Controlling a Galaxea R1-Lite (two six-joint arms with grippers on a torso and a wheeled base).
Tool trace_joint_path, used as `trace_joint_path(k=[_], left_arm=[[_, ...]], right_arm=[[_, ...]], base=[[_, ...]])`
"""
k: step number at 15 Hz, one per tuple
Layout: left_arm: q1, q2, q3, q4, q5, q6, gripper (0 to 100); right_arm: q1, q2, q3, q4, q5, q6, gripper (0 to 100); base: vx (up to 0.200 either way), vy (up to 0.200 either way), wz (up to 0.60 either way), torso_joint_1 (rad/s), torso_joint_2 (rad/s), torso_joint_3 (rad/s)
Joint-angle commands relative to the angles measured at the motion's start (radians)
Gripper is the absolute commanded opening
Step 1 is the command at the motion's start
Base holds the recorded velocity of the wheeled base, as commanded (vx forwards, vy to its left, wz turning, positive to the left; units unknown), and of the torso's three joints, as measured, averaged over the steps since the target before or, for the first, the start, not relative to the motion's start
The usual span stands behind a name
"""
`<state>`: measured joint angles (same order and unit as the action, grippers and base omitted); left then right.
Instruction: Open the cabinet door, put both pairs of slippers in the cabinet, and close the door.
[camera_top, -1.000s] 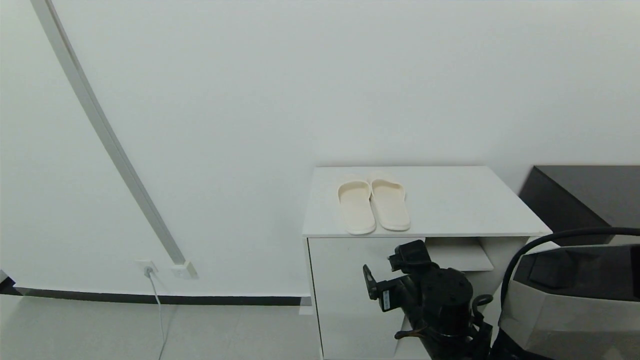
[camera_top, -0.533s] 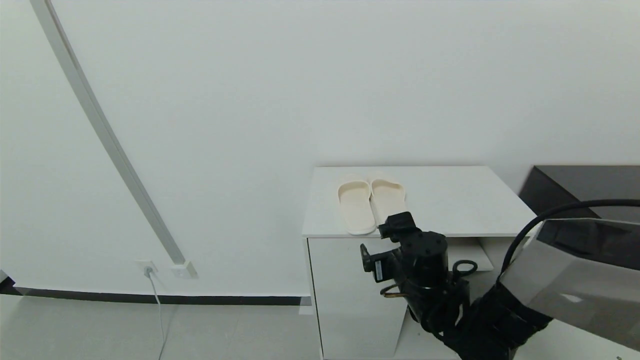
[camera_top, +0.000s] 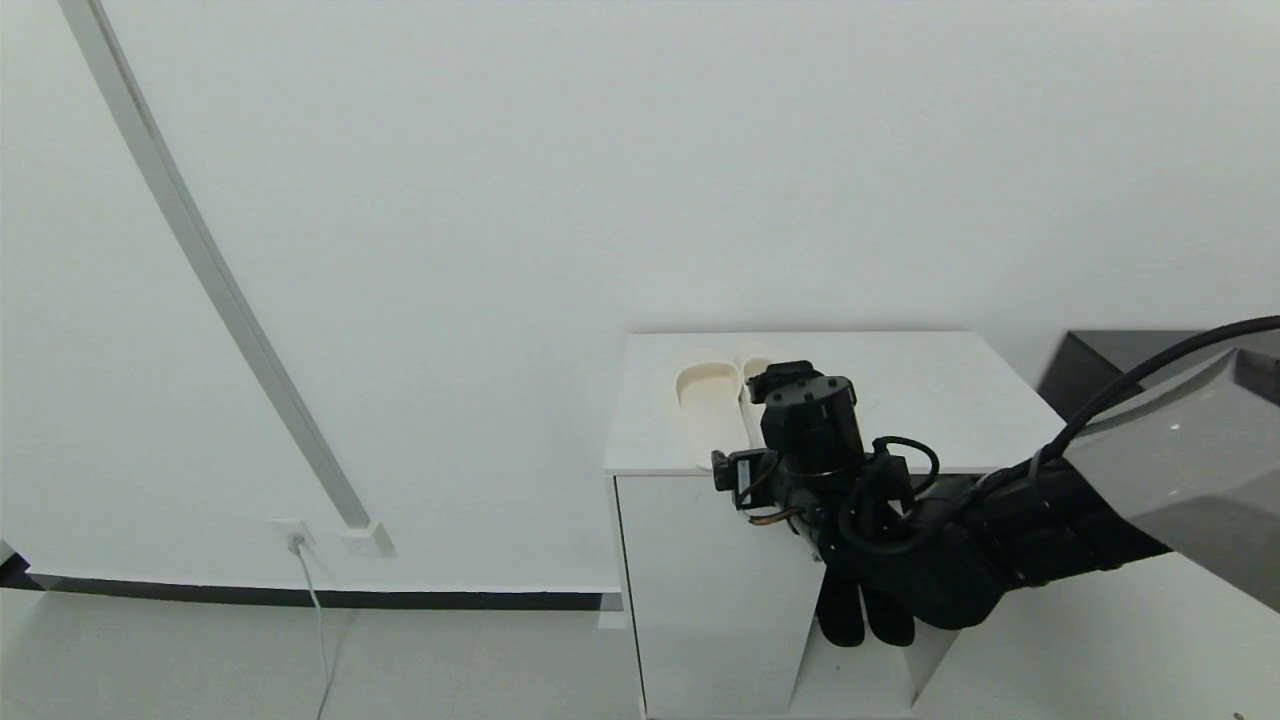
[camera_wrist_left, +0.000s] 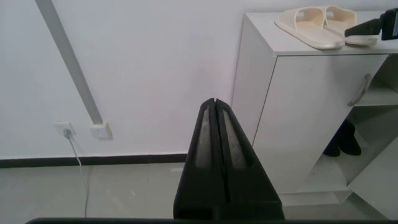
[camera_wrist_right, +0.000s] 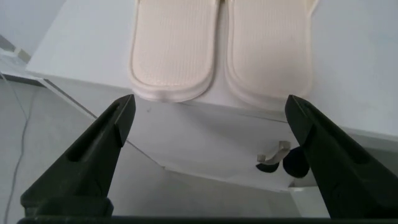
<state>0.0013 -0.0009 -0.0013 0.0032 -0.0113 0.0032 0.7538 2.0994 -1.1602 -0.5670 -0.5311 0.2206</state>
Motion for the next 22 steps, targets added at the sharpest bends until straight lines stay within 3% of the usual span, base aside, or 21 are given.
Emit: trace_joint_path(k=[1,10,22], left_arm=[[0.000,0.001,0.000,0.000,-0.001,0.000,0],[0.000,0.001,0.000,0.000,0.001,0.000,0],[0.000,0.001,0.001,0.000,0.004,-0.003,0]], right_arm=[[0.005,-0.039,-0.015,0.042,-0.001,0.013,100],[0.032,-0.025,0.014,0.036,-0.003,0.051,100],[-0.008,0.156,-0.033,-0.221,-0.013,-0.021,100]], base=[[0.000,0.000,0.00,0.000,0.00,0.000],[0.178,0.000,0.00,0.003,0.00,0.002],[0.000,0.000,0.00,0.000,0.00,0.000]])
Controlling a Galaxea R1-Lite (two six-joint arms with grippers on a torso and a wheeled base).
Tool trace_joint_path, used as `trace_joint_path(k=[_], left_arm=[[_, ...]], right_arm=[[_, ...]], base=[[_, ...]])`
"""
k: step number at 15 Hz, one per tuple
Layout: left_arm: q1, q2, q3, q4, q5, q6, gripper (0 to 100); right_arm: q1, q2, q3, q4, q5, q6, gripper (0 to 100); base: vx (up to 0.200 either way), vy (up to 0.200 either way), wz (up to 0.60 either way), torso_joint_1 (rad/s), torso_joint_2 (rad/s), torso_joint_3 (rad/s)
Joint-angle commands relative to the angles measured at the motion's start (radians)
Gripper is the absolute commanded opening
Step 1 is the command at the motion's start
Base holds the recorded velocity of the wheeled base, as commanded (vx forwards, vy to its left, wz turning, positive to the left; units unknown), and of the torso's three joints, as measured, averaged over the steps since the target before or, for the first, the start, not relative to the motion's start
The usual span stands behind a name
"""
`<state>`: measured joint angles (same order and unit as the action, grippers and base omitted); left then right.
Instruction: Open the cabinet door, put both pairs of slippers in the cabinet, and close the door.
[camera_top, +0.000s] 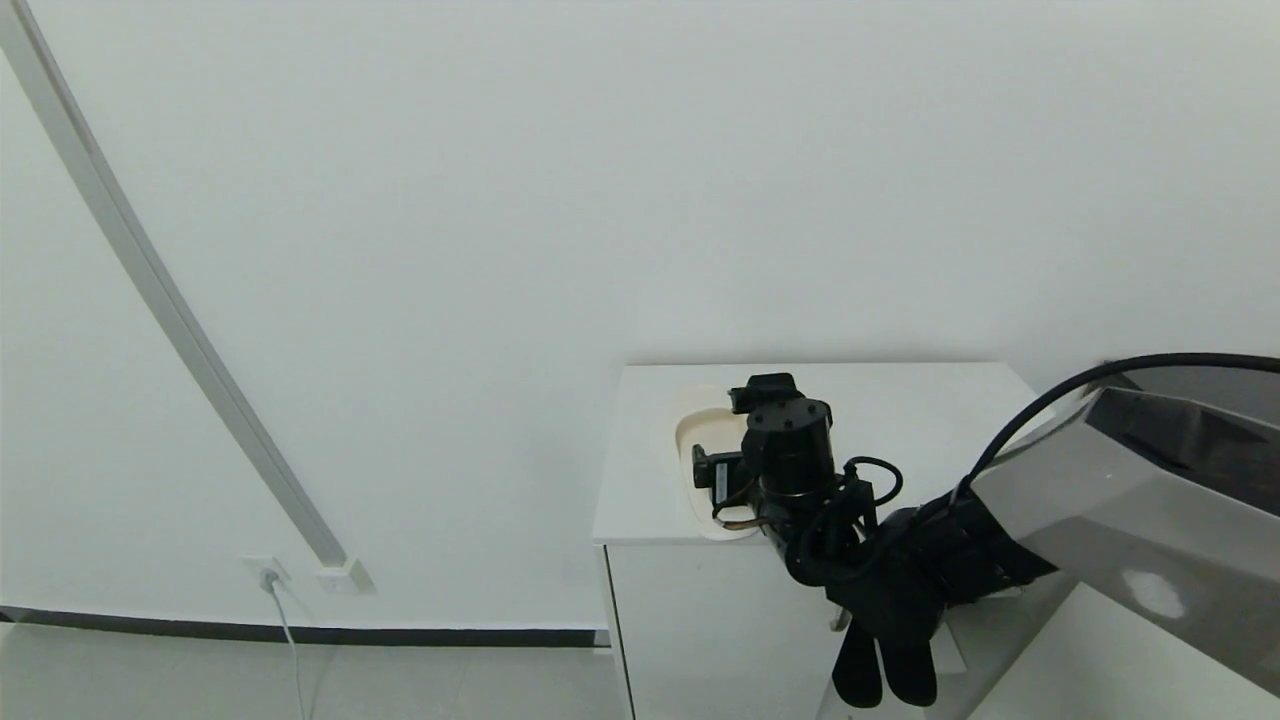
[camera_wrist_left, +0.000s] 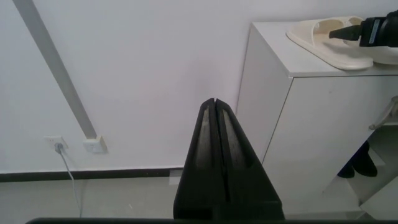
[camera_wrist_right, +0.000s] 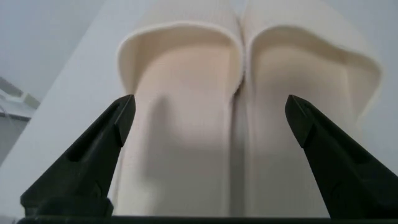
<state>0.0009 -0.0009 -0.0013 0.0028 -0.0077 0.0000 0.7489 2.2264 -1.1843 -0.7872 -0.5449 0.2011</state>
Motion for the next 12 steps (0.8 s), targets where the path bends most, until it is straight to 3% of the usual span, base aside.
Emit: trace_joint_path(k=[1,8,9,12], left_arm=[[0.001,0.001,0.000,0.000,0.000,0.000,0],[0.001,0.001,0.000,0.000,0.000,0.000,0],[0.001,0.001,0.000,0.000,0.000,0.000,0],[0.001,0.001,0.000,0.000,0.000,0.000,0]], right_arm=[[-0.006,0.052,-0.043,-0.001,0.000,-0.003,100],[-0.031,0.119,-0.147,0.003,0.000,-0.006,100],[-0.033,0.119,-0.149,0.003,0.000,-0.009,0],[-0.034,0.119,-0.149,0.000,0.000,-0.017,0]], base=[[0.000,0.000,0.00,0.000,0.00,0.000],[0.000,0.000,0.00,0.000,0.00,0.000],[0.000,0.000,0.00,0.000,0.00,0.000],[0.000,0.000,0.00,0.000,0.00,0.000]])
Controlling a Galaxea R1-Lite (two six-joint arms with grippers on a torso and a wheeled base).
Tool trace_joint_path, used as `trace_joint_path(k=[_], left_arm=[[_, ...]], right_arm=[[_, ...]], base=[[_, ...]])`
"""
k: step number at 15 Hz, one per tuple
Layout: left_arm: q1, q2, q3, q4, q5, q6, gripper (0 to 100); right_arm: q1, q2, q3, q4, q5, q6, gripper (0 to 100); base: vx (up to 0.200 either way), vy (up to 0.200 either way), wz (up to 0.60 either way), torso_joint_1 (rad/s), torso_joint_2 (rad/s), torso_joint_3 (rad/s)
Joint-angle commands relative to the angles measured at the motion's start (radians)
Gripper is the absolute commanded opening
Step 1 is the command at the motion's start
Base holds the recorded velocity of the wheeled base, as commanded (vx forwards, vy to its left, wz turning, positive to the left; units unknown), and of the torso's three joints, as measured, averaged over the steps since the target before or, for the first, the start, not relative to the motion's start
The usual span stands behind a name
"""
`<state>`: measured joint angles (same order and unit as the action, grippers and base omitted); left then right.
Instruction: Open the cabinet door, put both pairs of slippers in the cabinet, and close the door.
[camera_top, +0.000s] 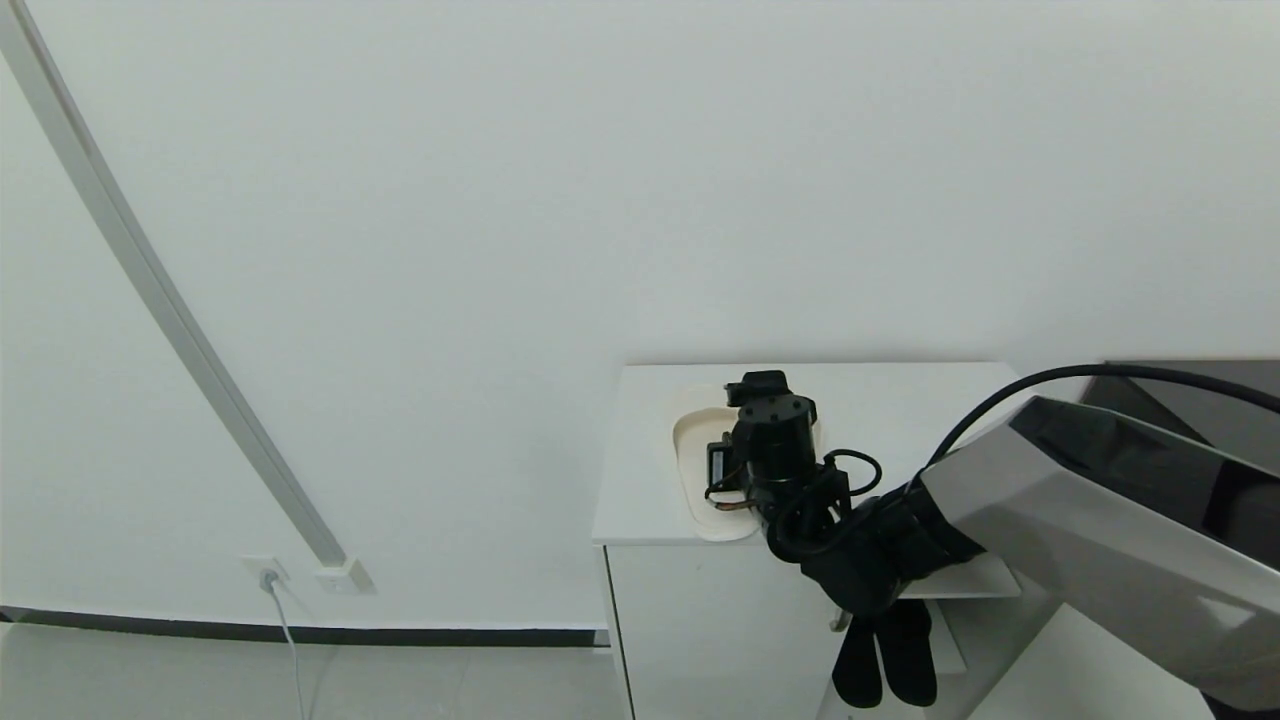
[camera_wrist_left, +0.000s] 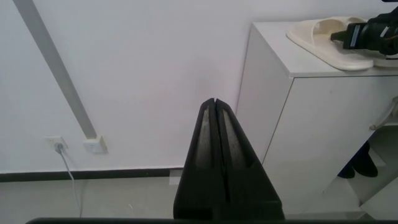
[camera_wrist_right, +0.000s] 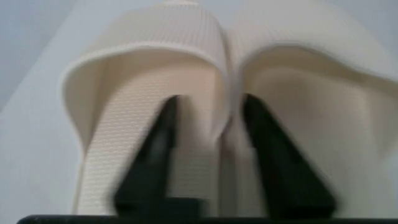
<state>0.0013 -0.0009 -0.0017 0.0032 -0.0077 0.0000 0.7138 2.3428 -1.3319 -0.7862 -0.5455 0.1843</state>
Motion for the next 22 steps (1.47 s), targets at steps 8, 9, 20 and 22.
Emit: trace_joint_path(k=[8,9,20,22], left_arm=[[0.000,0.001,0.000,0.000,0.000,0.000,0],[0.000,0.001,0.000,0.000,0.000,0.000,0],[0.000,0.001,0.002,0.000,-0.002,0.005,0],[0.000,0.001,0.002,0.000,0.000,0.005,0]], right_arm=[[-0.001,-0.152,0.108,-0.004,0.026,-0.020,0],[-0.001,-0.220,0.172,-0.015,0.076,-0.035,0],[0.038,-0.646,0.712,-0.091,0.338,-0.085,0],[0.038,-0.634,0.709,-0.091,0.340,-0.085,0]], base=[[0.000,0.000,0.00,0.000,0.00,0.000],[0.000,0.000,0.00,0.000,0.00,0.000],[0.000,0.000,0.00,0.000,0.00,0.000],[0.000,0.000,0.00,0.000,0.00,0.000]])
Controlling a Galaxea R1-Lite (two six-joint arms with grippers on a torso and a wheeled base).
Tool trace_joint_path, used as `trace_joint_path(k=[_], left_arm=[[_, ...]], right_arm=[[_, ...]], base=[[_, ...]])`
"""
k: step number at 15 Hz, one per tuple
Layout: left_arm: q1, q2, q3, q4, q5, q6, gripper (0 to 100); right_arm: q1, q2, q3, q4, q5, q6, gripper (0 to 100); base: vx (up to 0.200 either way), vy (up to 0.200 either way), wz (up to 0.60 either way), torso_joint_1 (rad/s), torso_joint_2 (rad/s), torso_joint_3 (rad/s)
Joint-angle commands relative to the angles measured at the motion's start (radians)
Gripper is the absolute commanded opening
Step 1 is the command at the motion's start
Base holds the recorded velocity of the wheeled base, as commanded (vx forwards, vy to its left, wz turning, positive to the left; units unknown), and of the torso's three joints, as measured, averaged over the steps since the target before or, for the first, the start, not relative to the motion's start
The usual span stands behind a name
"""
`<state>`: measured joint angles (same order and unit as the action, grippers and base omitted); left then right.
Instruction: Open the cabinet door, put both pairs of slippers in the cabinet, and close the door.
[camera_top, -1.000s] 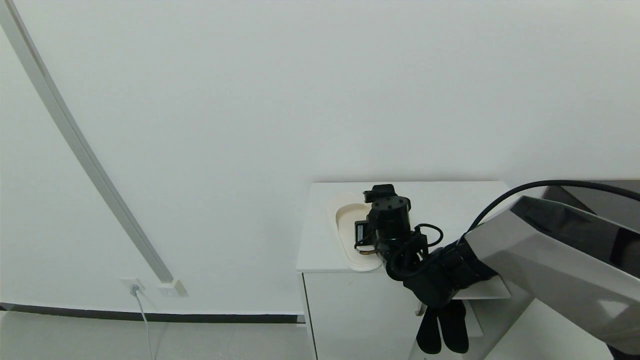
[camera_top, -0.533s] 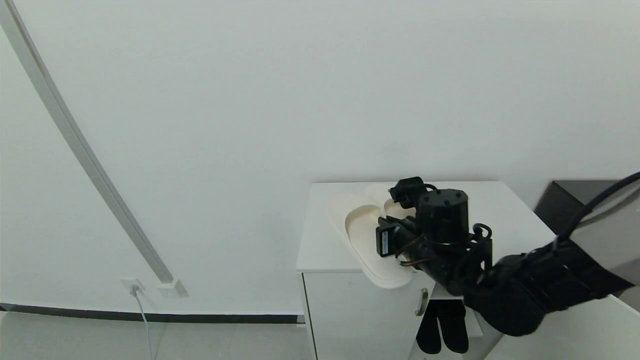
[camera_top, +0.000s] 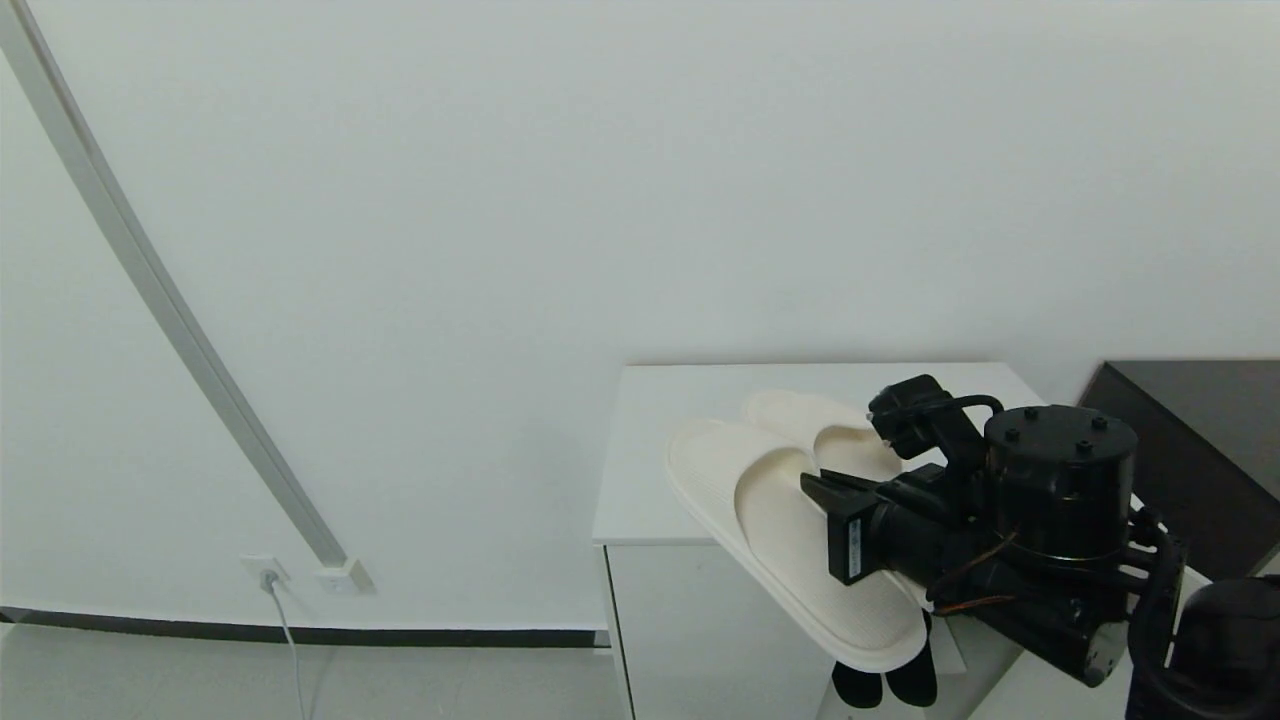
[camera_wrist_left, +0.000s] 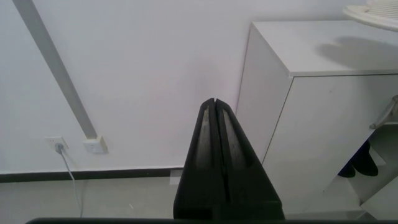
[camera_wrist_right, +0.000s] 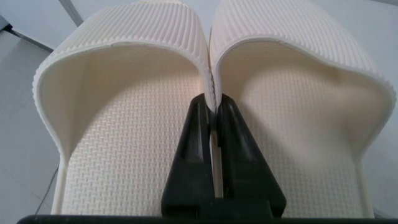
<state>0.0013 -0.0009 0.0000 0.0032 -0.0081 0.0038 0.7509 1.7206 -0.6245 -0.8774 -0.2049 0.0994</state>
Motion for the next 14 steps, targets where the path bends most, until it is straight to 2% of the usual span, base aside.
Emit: trace_joint_path(k=[1,9,14], left_arm=[[0.000,0.001,-0.002,0.000,0.000,-0.002,0],[0.000,0.001,-0.002,0.000,0.000,-0.004,0],[0.000,0.001,0.000,0.000,0.000,-0.004,0]], right_arm=[[0.001,-0.003,-0.004,0.000,0.001,0.000,0],[0.002,0.004,0.000,0.000,0.004,0.000,0],[0.012,0.005,0.002,0.000,0.004,0.000,0]], base=[[0.000,0.000,0.00,0.000,0.00,0.000],[0.000,0.000,0.00,0.000,0.00,0.000],[-0.200,0.000,0.00,0.008,0.00,0.002]])
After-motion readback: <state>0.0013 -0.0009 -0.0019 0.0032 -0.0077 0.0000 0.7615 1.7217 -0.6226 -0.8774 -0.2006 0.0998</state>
